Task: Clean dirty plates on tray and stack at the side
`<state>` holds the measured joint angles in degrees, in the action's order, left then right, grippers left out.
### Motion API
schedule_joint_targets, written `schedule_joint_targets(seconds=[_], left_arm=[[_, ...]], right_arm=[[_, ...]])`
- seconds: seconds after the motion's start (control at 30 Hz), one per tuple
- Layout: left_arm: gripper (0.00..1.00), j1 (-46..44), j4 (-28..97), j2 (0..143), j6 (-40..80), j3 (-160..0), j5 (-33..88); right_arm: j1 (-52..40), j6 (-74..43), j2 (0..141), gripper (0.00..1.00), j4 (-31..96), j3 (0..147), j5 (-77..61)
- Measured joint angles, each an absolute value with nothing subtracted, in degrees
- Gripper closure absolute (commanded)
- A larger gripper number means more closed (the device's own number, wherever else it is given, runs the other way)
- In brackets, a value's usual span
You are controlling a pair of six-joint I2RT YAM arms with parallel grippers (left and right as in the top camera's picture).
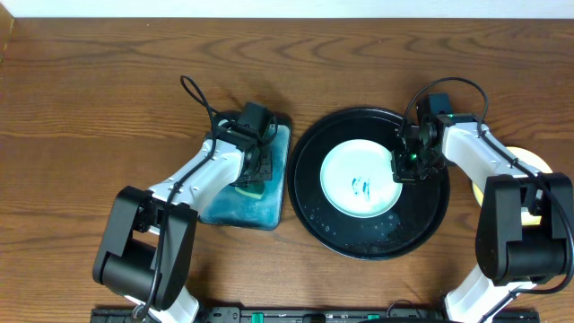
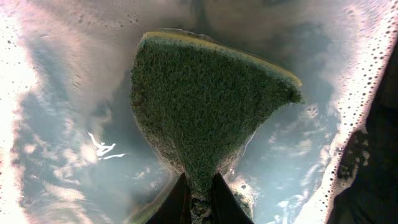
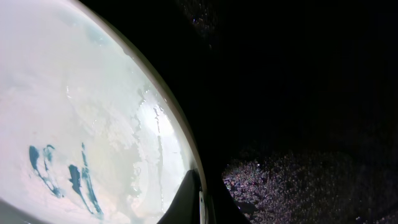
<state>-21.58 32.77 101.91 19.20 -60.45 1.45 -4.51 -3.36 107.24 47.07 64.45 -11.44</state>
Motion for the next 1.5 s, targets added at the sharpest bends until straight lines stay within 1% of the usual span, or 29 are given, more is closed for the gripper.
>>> schedule_joint_targets(seconds=[0.3, 0.47, 0.57, 0.8, 0.93, 1.1, 1.5], left_arm=[[0.92, -20.36, 32.62, 100.12, 18.57, -60.38, 3.95], [0.92, -16.27, 30.37, 95.59, 16.16, -60.34, 10.55], [0.93, -12.16, 29.39, 92.99, 14.09, -60.34, 16.45], [0.93, -5.82, 29.3, 92.79, 10.04, -60.34, 27.0], [0.93, -3.38, 29.21, 92.79, 8.82, -60.34, 31.03], [0.93, -3.2, 29.26, 91.64, 6.55, -60.34, 32.42], [0.93, -3.2, 27.57, 75.44, 5.43, -60.29, 32.42]], right_arm=[[-4.51, -3.36, 107.24, 0.99, 47.07, 64.45, -11.35], [-4.51, -3.36, 107.24, 0.99, 47.07, 64.45, -11.35], [-4.51, -3.36, 107.24, 0.99, 47.07, 64.45, -11.33], [-4.51, -3.36, 107.24, 0.99, 47.07, 64.45, -11.33], [-4.51, -3.36, 107.24, 0.99, 47.07, 64.45, -11.33], [-4.51, -3.36, 107.24, 0.99, 47.07, 64.45, -11.33], [-4.51, -3.36, 107.22, 0.99, 47.09, 64.45, -11.31]])
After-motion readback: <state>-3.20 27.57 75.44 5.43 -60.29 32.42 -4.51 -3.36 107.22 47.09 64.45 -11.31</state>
